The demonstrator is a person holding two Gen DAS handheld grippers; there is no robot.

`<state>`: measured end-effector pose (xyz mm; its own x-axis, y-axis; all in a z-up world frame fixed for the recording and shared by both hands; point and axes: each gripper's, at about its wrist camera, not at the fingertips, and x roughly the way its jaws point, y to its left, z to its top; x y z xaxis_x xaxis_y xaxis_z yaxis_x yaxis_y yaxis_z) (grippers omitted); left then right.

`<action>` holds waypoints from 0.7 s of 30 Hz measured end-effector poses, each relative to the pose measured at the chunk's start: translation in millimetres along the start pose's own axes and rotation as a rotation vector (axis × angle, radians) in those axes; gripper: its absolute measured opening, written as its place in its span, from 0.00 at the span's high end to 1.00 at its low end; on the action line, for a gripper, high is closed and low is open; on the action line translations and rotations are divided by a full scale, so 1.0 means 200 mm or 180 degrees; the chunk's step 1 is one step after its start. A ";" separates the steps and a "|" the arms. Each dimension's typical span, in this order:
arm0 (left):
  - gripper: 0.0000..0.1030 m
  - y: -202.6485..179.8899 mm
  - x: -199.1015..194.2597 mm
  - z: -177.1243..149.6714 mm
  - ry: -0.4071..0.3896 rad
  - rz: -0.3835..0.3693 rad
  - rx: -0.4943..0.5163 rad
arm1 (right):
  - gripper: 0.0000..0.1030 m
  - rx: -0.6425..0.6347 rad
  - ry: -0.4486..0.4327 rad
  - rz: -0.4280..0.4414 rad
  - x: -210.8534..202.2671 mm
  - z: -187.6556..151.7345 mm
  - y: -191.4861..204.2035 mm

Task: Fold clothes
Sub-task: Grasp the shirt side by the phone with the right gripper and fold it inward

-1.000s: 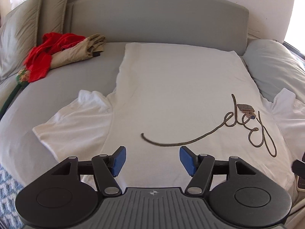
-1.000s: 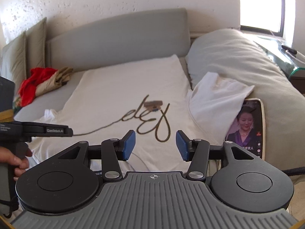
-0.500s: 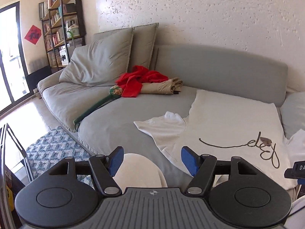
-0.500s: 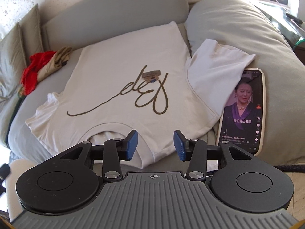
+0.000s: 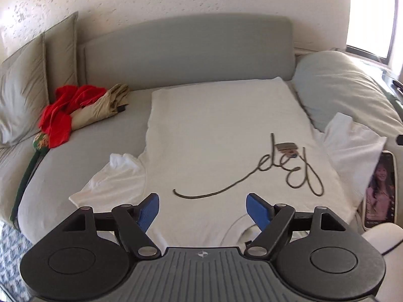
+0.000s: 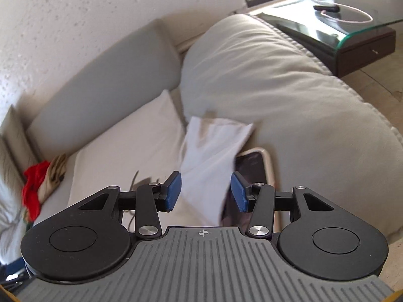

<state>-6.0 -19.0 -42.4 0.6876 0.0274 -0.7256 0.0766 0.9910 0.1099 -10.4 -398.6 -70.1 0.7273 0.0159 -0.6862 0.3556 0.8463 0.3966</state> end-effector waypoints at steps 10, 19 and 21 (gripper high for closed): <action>0.25 0.03 0.11 -0.08 0.0239 -0.0154 -0.0489 | 0.65 0.0549 0.0454 -0.0133 0.38 0.25 -0.22; 0.25 0.05 0.13 -0.11 0.0184 -0.0259 -0.0544 | 0.99 0.0381 0.0090 -0.0101 0.48 0.25 -0.13; 0.25 0.07 0.14 -0.12 0.0183 -0.0269 -0.0590 | 0.99 0.0169 -0.0072 -0.0092 0.43 0.24 -0.05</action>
<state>-4.3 -1.6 -77.4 0.6417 -0.0546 -0.7650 -0.0057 0.9971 -0.0759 77.3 -431.0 -104.1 0.7291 -0.0206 -0.6841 0.4069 0.8167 0.4091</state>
